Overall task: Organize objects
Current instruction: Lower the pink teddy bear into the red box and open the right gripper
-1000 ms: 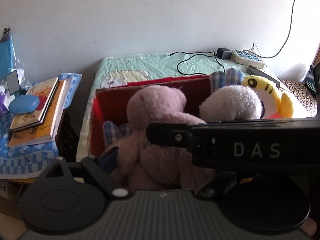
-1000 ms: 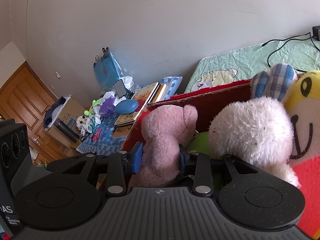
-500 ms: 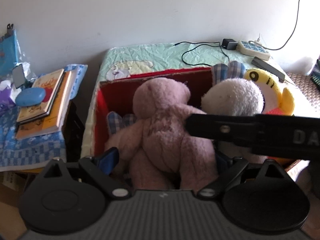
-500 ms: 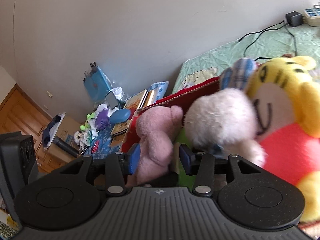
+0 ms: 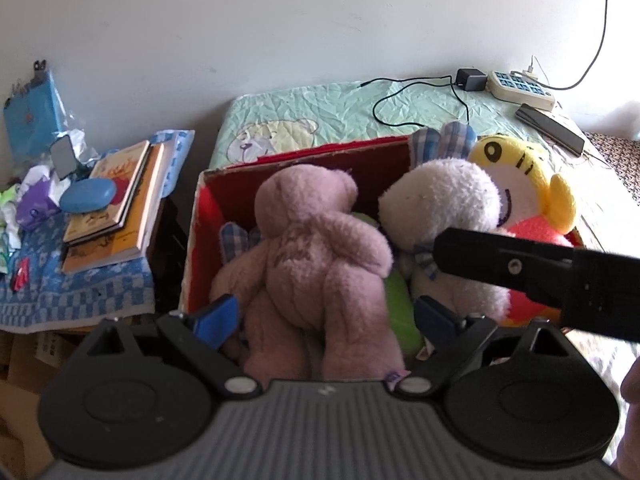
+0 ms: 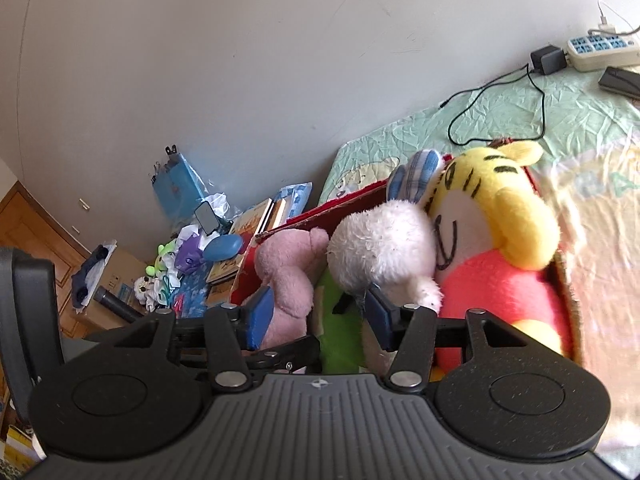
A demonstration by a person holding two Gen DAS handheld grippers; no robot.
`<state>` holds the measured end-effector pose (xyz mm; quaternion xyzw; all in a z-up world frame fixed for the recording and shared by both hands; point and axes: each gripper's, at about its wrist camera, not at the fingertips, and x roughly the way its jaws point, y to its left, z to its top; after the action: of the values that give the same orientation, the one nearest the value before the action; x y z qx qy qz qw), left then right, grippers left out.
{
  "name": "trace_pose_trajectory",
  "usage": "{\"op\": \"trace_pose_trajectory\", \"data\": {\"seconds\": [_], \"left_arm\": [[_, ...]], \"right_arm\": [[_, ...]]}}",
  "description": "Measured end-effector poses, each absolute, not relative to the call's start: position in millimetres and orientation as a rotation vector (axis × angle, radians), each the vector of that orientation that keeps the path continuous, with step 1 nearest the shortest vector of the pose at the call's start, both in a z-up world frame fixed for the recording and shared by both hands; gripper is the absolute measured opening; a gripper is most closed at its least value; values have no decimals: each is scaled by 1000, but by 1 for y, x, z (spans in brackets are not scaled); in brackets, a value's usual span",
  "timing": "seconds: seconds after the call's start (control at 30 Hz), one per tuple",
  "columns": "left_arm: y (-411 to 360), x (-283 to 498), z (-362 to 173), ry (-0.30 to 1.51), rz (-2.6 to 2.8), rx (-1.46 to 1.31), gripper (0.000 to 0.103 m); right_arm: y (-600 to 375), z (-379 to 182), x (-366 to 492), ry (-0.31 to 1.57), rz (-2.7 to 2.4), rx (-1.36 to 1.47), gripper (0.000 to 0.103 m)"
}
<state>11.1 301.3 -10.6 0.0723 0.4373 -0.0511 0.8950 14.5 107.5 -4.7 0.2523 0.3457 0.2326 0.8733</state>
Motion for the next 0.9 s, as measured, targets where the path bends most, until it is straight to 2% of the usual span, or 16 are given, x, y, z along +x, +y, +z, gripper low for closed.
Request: {"op": "trace_pose_trajectory", "data": {"seconds": [0.17, 0.23, 0.9], "left_arm": [[289, 0, -4, 902, -51, 158, 96], [282, -5, -2, 898, -27, 161, 99], [251, -46, -1, 916, 33, 127, 99]], "right_arm": [[97, 1, 8, 727, 488, 500, 54], [92, 2, 6, 741, 477, 493, 55], [79, 6, -24, 775, 458, 367, 61]]}}
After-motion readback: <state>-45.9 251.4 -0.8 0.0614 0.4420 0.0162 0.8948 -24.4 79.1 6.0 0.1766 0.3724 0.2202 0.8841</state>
